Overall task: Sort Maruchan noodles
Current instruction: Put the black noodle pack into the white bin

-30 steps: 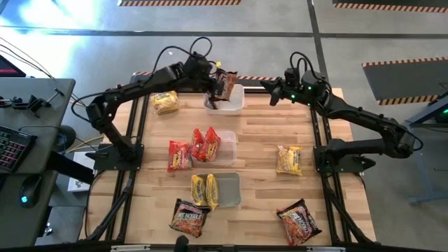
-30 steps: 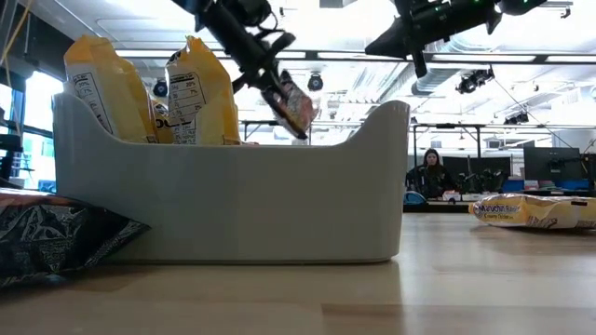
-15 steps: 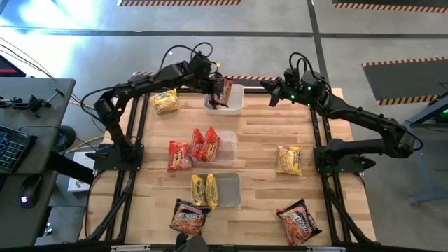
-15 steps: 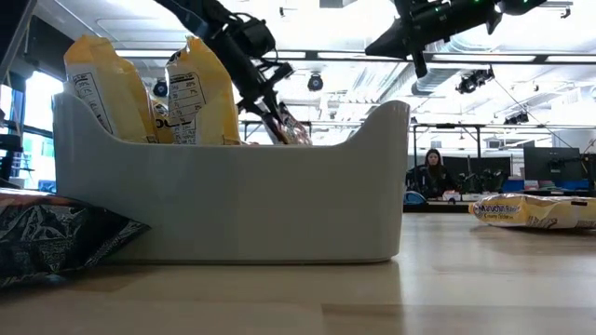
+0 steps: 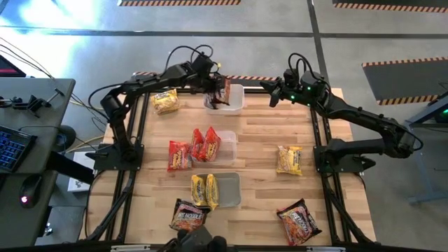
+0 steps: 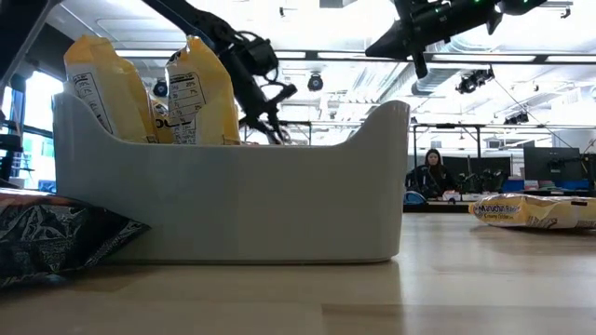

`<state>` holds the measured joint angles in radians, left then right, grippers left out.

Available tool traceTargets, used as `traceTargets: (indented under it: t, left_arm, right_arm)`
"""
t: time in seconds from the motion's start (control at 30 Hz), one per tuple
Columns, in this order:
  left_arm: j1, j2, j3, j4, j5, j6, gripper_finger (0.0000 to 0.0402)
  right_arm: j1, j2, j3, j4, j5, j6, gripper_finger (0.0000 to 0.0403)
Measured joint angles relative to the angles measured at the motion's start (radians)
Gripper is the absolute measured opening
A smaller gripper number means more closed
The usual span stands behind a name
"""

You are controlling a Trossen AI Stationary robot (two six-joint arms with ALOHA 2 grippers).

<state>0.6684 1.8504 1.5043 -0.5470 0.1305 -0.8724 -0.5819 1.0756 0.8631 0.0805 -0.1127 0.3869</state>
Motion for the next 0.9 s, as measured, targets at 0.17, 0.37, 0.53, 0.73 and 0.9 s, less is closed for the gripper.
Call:
traceTargets:
  t: [0.17, 0.37, 0.53, 0.73, 0.9]
  left_arm:
    - [0.000, 0.027, -0.002, 0.005, -0.058, -0.050, 0.0001]
    - [-0.003, 0.027, -0.001, -0.010, -0.088, -0.096, 0.0001]
    - [-0.013, 0.027, 0.052, -0.115, -0.094, -0.082, 0.0001]
    - [-0.019, 0.025, 0.163, -0.213, -0.099, -0.060, 0.0001]
    - [-0.011, 0.025, 0.214, -0.301, -0.091, -0.042, 0.0001]
  right_arm:
    - [0.000, 0.000, 0.000, -0.027, -0.001, 0.031, 0.0000]
    - [0.000, 0.000, 0.000, -0.077, -0.064, 0.063, 0.0000]
    - [0.000, 0.000, 0.000, -0.088, -0.123, 0.050, 0.0000]
    - [0.000, 0.000, 0.000, -0.090, -0.151, 0.005, 0.0000]
    - [0.000, 0.000, 0.000, -0.092, -0.136, 0.010, 0.0000]
